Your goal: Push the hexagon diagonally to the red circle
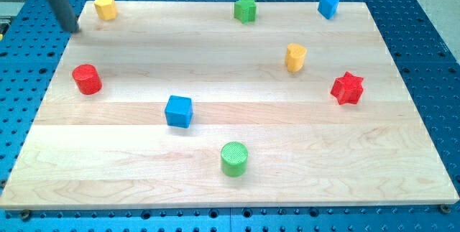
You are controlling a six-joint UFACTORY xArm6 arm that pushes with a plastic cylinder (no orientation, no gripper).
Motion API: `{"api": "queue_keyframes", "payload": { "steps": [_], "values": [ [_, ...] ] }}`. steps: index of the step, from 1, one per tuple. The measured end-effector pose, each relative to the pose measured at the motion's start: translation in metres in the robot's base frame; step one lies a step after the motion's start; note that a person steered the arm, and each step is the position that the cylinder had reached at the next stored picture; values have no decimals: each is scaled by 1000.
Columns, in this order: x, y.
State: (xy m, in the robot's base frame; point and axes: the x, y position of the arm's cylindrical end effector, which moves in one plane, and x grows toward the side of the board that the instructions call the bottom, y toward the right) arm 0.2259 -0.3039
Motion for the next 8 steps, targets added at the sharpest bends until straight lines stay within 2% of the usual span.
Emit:
{"api": "queue_keyframes", "payload": {
  "steps": [1, 2, 3, 4, 5, 6, 7, 8],
  "values": [
    [-34, 5],
    [2, 28],
    [53, 75],
    [26, 21],
    [18, 0],
    [-24, 69],
    [-6, 183],
    [-22, 173]
  ]
}}
